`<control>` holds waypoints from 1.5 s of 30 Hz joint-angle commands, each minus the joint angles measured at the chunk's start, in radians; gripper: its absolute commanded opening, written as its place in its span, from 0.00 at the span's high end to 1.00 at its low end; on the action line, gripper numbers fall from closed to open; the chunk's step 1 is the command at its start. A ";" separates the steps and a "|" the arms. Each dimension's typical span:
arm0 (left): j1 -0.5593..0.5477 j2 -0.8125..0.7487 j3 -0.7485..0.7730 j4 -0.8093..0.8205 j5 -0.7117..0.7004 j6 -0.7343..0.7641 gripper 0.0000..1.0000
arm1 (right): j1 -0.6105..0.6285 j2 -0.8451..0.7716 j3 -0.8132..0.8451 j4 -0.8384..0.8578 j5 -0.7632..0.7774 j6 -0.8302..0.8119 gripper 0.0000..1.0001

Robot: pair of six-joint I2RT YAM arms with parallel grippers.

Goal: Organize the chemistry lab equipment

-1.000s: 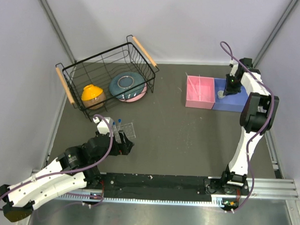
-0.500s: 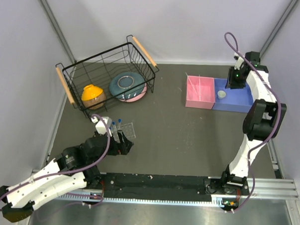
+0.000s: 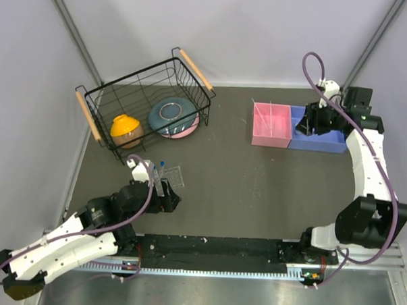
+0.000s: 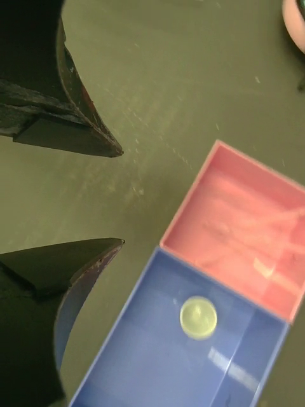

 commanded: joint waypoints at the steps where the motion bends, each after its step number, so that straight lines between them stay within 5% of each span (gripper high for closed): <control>1: -0.001 0.050 0.043 -0.032 0.018 -0.029 0.01 | 0.010 -0.180 -0.150 -0.004 -0.255 -0.123 0.44; 8: 0.000 0.145 0.047 -0.090 -0.005 -0.089 0.01 | 0.016 -0.331 -0.458 0.028 -0.596 -0.233 0.28; 15: 0.000 0.308 0.056 -0.104 -0.046 -0.129 0.05 | 0.016 -0.306 -0.511 0.036 -0.574 -0.262 0.28; 20: 0.014 0.405 0.034 -0.069 -0.100 -0.176 0.20 | 0.018 -0.306 -0.539 0.034 -0.579 -0.272 0.28; 25: 0.101 0.362 -0.081 0.089 -0.010 -0.164 0.38 | 0.018 -0.308 -0.537 0.034 -0.590 -0.272 0.29; 37: 0.267 0.342 -0.216 0.184 0.049 -0.158 0.42 | 0.016 -0.309 -0.537 0.034 -0.597 -0.272 0.29; 45: 0.304 0.350 -0.228 0.247 0.081 -0.136 0.77 | 0.016 -0.308 -0.542 0.031 -0.599 -0.273 0.29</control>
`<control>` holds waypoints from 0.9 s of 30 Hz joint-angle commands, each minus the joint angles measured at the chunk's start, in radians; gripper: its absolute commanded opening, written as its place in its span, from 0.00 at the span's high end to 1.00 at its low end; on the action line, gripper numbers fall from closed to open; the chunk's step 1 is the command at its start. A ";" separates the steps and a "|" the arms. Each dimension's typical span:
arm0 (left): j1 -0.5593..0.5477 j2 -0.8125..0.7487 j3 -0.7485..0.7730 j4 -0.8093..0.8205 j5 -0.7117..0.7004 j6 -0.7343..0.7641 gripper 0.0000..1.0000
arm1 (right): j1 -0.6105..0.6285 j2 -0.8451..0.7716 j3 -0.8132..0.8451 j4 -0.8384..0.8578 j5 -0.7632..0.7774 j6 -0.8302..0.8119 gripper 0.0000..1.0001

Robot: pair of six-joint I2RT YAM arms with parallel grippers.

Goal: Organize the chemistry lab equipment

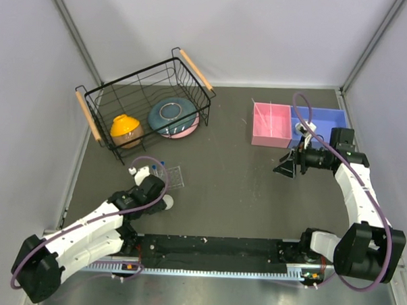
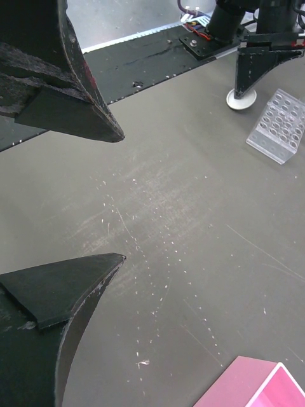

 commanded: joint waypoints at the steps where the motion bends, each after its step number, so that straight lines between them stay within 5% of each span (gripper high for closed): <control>1: 0.017 0.000 -0.010 0.070 0.028 0.009 0.80 | 0.004 -0.010 -0.004 0.020 -0.041 -0.034 0.29; 5: 0.019 -0.040 -0.018 0.062 0.053 0.015 1.00 | 0.004 -0.013 -0.004 0.017 -0.042 -0.037 0.29; 12: 0.019 -0.121 0.012 0.090 0.257 0.191 1.00 | 0.006 -0.036 -0.001 -0.003 -0.045 -0.065 0.29; 17: 0.014 -0.126 0.070 0.238 0.594 0.297 1.00 | 0.007 -0.057 0.008 -0.053 -0.061 -0.123 0.29; 22: -0.030 -0.048 0.145 0.524 0.693 0.283 1.00 | 0.172 -0.034 0.081 -0.170 0.038 -0.182 0.29; 27: -0.133 0.142 0.291 0.694 0.625 0.289 1.00 | 0.351 -0.025 0.134 -0.224 0.094 -0.136 0.28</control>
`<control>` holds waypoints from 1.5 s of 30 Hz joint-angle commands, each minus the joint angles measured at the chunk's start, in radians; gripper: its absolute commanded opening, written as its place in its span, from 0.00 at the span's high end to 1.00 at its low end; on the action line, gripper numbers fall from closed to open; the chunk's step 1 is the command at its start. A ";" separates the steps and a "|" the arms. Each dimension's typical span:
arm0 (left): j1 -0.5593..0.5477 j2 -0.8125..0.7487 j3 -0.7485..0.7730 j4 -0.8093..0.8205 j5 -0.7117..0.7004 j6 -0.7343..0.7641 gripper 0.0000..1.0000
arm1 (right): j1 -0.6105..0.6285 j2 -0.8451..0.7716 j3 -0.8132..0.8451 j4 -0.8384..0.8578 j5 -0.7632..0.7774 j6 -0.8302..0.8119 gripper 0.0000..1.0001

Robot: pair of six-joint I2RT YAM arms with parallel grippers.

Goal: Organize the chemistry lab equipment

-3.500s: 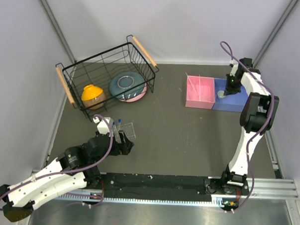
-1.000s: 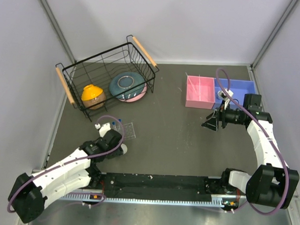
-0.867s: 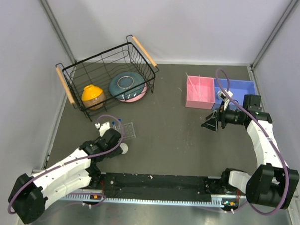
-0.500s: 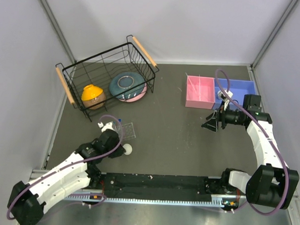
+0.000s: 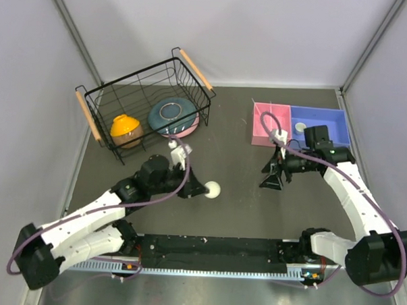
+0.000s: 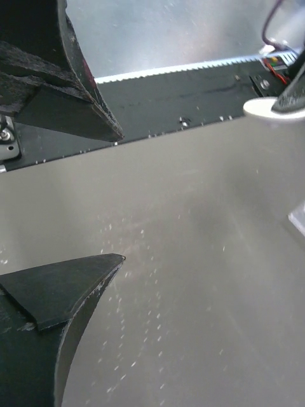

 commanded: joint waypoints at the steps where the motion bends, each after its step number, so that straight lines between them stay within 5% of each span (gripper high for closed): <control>1: -0.102 0.175 0.145 0.284 -0.018 0.039 1.00 | 0.128 0.003 0.095 -0.059 0.016 0.010 0.26; 11: -0.194 0.412 0.361 0.347 -0.059 0.070 1.00 | 0.173 0.117 0.209 -0.059 -0.093 0.182 0.26; 17: -0.196 0.435 0.377 0.322 -0.087 0.071 1.00 | 0.189 0.124 0.209 -0.058 -0.104 0.203 0.36; 25: -0.202 0.461 0.397 0.324 -0.070 0.062 1.00 | 0.219 0.169 0.249 -0.055 -0.085 0.235 0.63; 26: -0.203 0.463 0.400 0.324 -0.070 0.064 1.00 | 0.220 0.173 0.256 -0.055 -0.079 0.237 0.70; 27: -0.202 0.461 0.400 0.324 -0.067 0.065 1.00 | 0.220 0.178 0.270 -0.055 -0.061 0.238 0.92; 28: -0.203 0.463 0.400 0.324 -0.065 0.065 1.00 | 0.220 0.181 0.275 -0.053 -0.046 0.240 1.00; 30: -0.203 0.461 0.403 0.313 -0.061 0.067 1.00 | 0.220 0.181 0.288 -0.049 0.011 0.241 1.00; 34: -0.202 0.443 0.409 0.244 -0.099 0.082 0.45 | 0.217 0.167 0.305 -0.024 0.141 0.251 1.00; 37: -0.194 0.383 0.406 0.118 -0.166 0.110 0.25 | 0.185 0.164 0.321 -0.013 0.258 0.238 1.00; 45: -0.130 0.020 0.231 -0.176 -0.373 0.151 0.14 | -0.013 0.322 0.477 0.095 0.819 0.173 1.00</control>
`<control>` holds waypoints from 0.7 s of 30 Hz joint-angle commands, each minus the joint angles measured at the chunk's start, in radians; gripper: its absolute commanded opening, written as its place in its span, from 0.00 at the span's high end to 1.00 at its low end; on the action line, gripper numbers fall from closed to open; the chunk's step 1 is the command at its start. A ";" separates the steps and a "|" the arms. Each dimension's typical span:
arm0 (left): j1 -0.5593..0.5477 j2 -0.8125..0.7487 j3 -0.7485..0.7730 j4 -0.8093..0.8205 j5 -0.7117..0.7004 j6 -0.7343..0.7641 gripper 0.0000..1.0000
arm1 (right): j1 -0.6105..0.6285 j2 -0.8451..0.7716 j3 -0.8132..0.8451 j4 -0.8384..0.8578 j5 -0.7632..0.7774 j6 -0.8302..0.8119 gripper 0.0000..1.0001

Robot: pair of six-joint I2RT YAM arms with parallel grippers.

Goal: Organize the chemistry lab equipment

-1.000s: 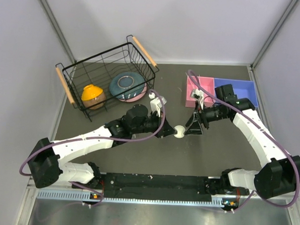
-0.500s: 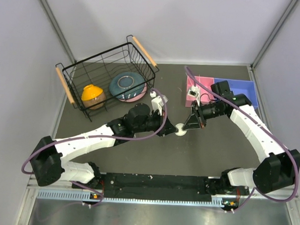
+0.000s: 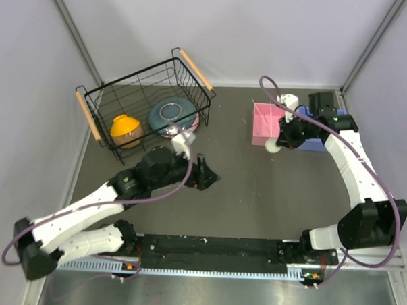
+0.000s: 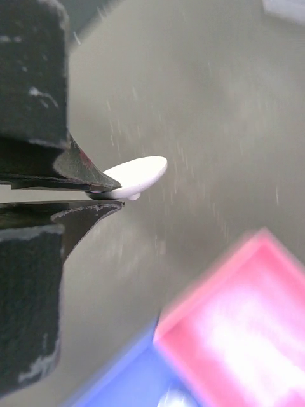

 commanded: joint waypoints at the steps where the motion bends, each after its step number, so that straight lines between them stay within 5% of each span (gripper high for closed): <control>1: 0.025 -0.196 -0.099 -0.199 -0.138 0.034 0.14 | -0.063 0.110 0.120 0.151 0.429 -0.073 1.00; 5: 0.025 -0.377 -0.182 -0.279 -0.158 -0.018 0.14 | -0.075 0.257 0.258 0.239 0.688 -0.150 1.00; 9: 0.025 -0.500 -0.257 -0.313 -0.161 -0.070 0.14 | -0.115 0.448 0.410 0.224 0.787 -0.174 1.00; 21: 0.025 -0.611 -0.242 -0.420 -0.214 -0.060 0.13 | -0.245 0.596 0.453 0.034 0.663 -0.144 1.00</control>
